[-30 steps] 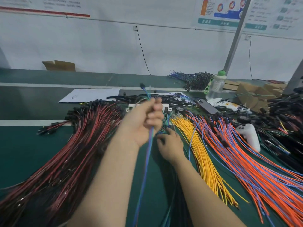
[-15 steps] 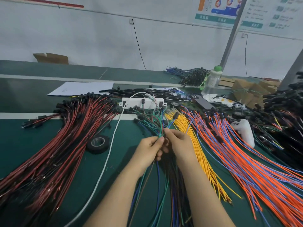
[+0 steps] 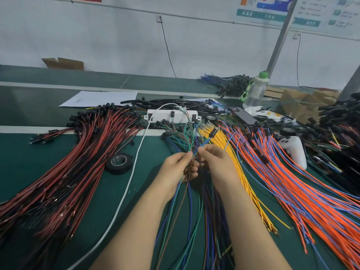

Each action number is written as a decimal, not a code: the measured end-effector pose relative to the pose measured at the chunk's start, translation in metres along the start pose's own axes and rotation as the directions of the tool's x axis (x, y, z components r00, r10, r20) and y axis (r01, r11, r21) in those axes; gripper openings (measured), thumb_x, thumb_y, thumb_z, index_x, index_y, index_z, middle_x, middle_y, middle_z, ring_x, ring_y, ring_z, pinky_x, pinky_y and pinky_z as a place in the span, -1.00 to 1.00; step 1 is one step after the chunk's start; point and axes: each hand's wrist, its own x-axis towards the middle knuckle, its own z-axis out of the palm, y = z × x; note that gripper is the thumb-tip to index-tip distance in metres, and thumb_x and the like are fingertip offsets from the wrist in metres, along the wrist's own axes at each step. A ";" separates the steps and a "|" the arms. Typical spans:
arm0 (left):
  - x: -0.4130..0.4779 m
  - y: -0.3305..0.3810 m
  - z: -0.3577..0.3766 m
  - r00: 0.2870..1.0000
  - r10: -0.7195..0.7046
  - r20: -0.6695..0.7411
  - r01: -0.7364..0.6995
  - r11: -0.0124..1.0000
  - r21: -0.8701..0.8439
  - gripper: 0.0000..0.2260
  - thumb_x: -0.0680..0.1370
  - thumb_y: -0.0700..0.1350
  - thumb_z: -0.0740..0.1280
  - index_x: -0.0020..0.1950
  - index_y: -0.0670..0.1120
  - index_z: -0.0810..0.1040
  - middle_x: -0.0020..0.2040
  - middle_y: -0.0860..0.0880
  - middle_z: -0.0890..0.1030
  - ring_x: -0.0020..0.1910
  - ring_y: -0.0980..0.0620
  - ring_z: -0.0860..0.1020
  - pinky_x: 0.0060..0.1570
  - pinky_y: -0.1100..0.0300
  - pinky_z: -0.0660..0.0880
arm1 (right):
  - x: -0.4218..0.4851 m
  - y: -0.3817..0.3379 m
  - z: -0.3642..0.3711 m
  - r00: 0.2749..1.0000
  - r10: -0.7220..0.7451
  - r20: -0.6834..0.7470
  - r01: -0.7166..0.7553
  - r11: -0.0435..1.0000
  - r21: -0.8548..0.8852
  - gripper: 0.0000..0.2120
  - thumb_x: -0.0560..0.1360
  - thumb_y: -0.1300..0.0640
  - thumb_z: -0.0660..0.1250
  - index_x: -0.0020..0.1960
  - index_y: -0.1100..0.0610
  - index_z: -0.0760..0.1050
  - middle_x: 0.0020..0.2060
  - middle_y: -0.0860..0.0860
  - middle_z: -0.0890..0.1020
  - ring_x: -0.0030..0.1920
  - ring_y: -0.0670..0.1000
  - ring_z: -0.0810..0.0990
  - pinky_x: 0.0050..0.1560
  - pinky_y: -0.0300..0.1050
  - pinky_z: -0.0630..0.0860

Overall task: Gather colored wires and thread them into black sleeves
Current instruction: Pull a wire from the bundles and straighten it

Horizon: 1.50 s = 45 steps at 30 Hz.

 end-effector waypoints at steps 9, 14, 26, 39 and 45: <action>0.002 -0.008 0.005 0.994 0.112 0.010 -0.110 0.953 0.282 -0.77 0.64 -0.24 0.12 -0.02 -0.39 0.47 -0.35 -0.06 0.61 -0.46 0.11 0.57 -0.38 0.24 0.57 | 0.003 0.004 0.001 0.990 -0.020 -0.138 -0.001 0.988 -0.155 -0.82 0.52 0.26 0.34 -0.24 0.13 0.42 -0.51 -0.03 0.47 -0.58 -0.11 0.44 -0.54 -0.27 0.37; 0.004 -0.006 0.000 0.998 0.061 -0.026 -0.056 0.982 0.178 -0.79 0.62 -0.22 0.20 -0.18 -0.19 0.53 -0.39 0.00 0.64 -0.42 0.08 0.62 -0.40 0.25 0.56 | 0.002 0.003 0.003 0.994 -0.051 -0.094 0.039 0.991 -0.124 -0.84 0.54 0.28 0.32 -0.20 0.18 0.42 -0.48 0.01 0.46 -0.59 -0.06 0.45 -0.51 -0.25 0.40; 0.004 -0.009 -0.001 0.997 0.079 0.017 -0.080 0.942 0.326 -0.77 0.62 -0.12 0.20 -0.07 -0.23 0.57 -0.14 -0.21 0.62 -0.17 -0.05 0.55 -0.03 0.06 0.50 | -0.005 -0.004 0.005 0.997 -0.023 -0.071 0.019 0.998 -0.058 -0.87 0.52 0.25 0.36 -0.20 0.14 0.49 -0.49 -0.02 0.47 -0.60 -0.10 0.40 -0.60 -0.29 0.34; 0.007 -0.011 -0.003 0.995 0.015 0.095 -0.034 0.979 0.200 -0.74 0.64 -0.12 0.15 -0.02 -0.23 0.57 -0.20 -0.11 0.66 -0.27 0.02 0.64 -0.27 0.21 0.57 | -0.004 -0.002 0.005 0.989 -0.038 -0.143 0.024 0.995 -0.097 -0.85 0.55 0.26 0.30 -0.11 0.05 0.55 -0.32 0.00 0.58 -0.39 0.01 0.59 -0.38 -0.03 0.59; 0.006 -0.010 -0.001 0.992 -0.023 0.125 0.002 0.987 0.160 -0.71 0.65 -0.14 0.12 -0.03 -0.32 0.52 -0.22 -0.13 0.65 -0.25 -0.01 0.63 -0.14 0.05 0.62 | -0.003 0.000 0.010 0.933 -0.246 -0.263 0.176 0.949 -0.261 -0.73 0.51 0.26 0.33 -0.19 -0.05 0.34 -0.25 0.06 0.54 -0.22 0.21 0.58 -0.19 0.27 0.57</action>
